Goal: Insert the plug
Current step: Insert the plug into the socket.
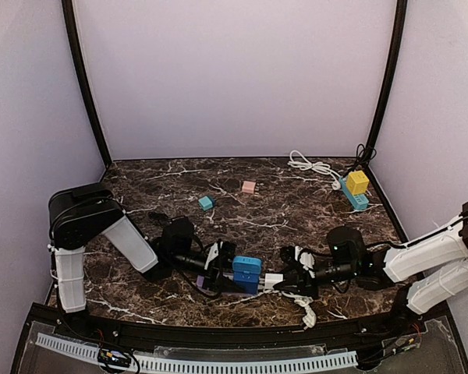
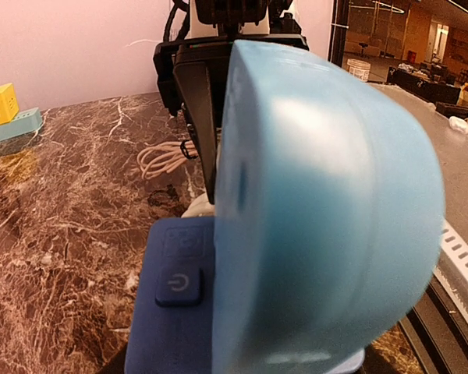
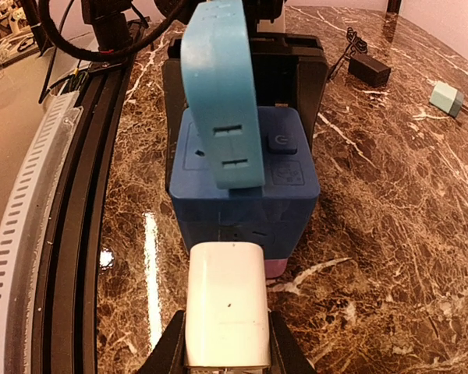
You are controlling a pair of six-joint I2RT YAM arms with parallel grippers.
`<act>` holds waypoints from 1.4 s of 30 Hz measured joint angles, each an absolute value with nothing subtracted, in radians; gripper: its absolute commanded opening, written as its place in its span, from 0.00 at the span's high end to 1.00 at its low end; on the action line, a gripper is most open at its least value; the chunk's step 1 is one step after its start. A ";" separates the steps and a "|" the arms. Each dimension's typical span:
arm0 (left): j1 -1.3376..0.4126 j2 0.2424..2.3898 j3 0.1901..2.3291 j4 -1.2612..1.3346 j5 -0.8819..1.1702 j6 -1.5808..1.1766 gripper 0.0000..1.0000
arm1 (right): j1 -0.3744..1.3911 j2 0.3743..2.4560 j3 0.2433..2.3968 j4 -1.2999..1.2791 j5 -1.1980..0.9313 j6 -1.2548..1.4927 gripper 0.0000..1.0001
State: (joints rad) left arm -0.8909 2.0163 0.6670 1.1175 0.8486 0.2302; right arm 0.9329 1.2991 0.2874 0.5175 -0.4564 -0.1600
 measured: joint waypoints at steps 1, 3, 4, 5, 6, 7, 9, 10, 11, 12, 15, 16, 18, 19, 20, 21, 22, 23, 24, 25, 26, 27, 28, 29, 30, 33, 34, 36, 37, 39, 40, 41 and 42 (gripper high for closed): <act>-0.891 2.018 0.667 1.120 0.845 0.225 0.99 | 0.933 1.309 0.287 0.521 -0.456 -0.162 1.00; -0.891 2.019 0.667 1.124 0.842 0.223 0.99 | 0.933 1.322 0.287 0.524 -0.456 -0.165 1.00; -0.891 2.021 0.667 1.127 0.841 0.223 0.99 | 0.933 1.327 0.287 0.523 -0.456 -0.167 1.00; -0.891 2.022 0.667 1.129 0.839 0.223 0.99 | 0.933 1.330 0.287 0.523 -0.455 -0.170 1.00; -0.891 2.024 0.667 1.132 0.839 0.224 0.99 | 0.933 1.332 0.287 0.524 -0.454 -0.171 1.00; -0.892 2.024 0.667 1.134 0.839 0.223 0.99 | 0.933 1.333 0.287 0.524 -0.453 -0.175 1.00; -0.892 2.027 0.667 1.140 0.839 0.223 0.99 | 0.933 1.336 0.286 0.532 -0.453 -0.175 1.00; -0.892 2.030 0.667 1.144 0.840 0.223 0.99 | 0.933 1.340 0.283 0.542 -0.454 -0.174 1.00; -0.892 2.031 0.667 1.147 0.840 0.223 0.99 | 0.933 1.344 0.281 0.552 -0.455 -0.174 1.00; -0.892 2.032 0.667 1.150 0.840 0.223 0.99 | 0.933 1.349 0.279 0.562 -0.455 -0.171 1.00; -0.892 2.035 0.667 1.157 0.839 0.224 0.99 | 0.933 1.367 0.276 0.595 -0.458 -0.162 1.00; -0.892 2.037 0.667 1.159 0.840 0.224 0.99 | 0.933 1.375 0.274 0.609 -0.461 -0.157 1.00; -0.892 2.039 0.667 1.164 0.841 0.225 0.99 | 0.933 1.387 0.273 0.627 -0.469 -0.155 1.00; -0.892 2.041 0.667 1.169 0.844 0.226 0.99 | 0.933 1.393 0.273 0.635 -0.472 -0.155 1.00; -0.892 2.045 0.667 1.176 0.846 0.226 0.99 | 0.933 1.403 0.273 0.648 -0.475 -0.155 1.00; -0.892 2.047 0.667 1.182 0.847 0.226 0.99 | 0.933 1.411 0.274 0.657 -0.477 -0.155 1.00; -0.892 2.051 0.667 1.190 0.849 0.225 0.99 | 0.934 1.422 0.279 0.662 -0.482 -0.159 1.00; -0.893 2.055 0.667 1.199 0.850 0.224 0.99 | 0.935 1.436 0.289 0.667 -0.487 -0.163 1.00; -0.894 2.059 0.666 1.208 0.850 0.224 0.99 | 0.935 1.447 0.299 0.665 -0.495 -0.168 1.00; -0.893 2.063 0.666 1.218 0.855 0.224 0.99 | 0.933 1.455 0.302 0.665 -0.503 -0.176 1.00; -0.892 2.069 0.666 1.230 0.859 0.222 0.99 | 0.933 1.464 0.307 0.666 -0.509 -0.183 1.00; -0.891 2.072 0.666 1.237 0.862 0.220 0.99 | 0.931 1.475 0.312 0.669 -0.516 -0.191 1.00; -0.891 2.076 0.666 1.245 0.864 0.217 0.99 | 0.928 1.489 0.321 0.675 -0.525 -0.198 1.00; -0.889 2.078 0.665 1.251 0.868 0.212 0.99 | 0.928 1.504 0.330 0.677 -0.533 -0.200 1.00; -0.884 2.080 0.665 1.254 0.875 0.206 0.99 | 0.926 1.518 0.337 0.681 -0.541 -0.202 1.00; -0.872 2.083 0.664 1.261 0.891 0.200 0.99 | 0.924 1.542 0.357 0.680 -0.550 -0.204 1.00; -0.869 2.083 0.664 1.262 0.894 0.199 0.99 | 0.924 1.547 0.368 0.668 -0.550 -0.204 1.00; -0.867 2.084 0.664 1.264 0.896 0.197 0.99 | 0.925 1.547 0.383 0.638 -0.550 -0.203 1.00; -0.867 2.084 0.664 1.264 0.896 0.196 0.99 | 0.925 1.546 0.389 0.625 -0.550 -0.202 1.00; -0.867 2.084 0.664 1.266 0.894 0.193 1.00 | 0.925 1.541 0.398 0.601 -0.549 -0.199 1.00; -0.867 2.084 0.664 1.266 0.892 0.191 1.00 | 0.925 1.535 0.400 0.591 -0.547 -0.197 1.00; -0.867 2.084 0.664 1.266 0.891 0.189 1.00 | 0.927 1.531 0.405 0.579 -0.542 -0.192 1.00; -0.867 2.084 0.664 1.266 0.890 0.187 0.99 | 0.930 1.526 0.409 0.566 -0.534 -0.184 1.00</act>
State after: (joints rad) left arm -0.8673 2.0842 0.6643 1.2659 0.8902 0.1871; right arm 0.9302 1.5261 0.4091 0.5663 -0.5339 -0.1841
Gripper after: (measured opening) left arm 0.551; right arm 0.261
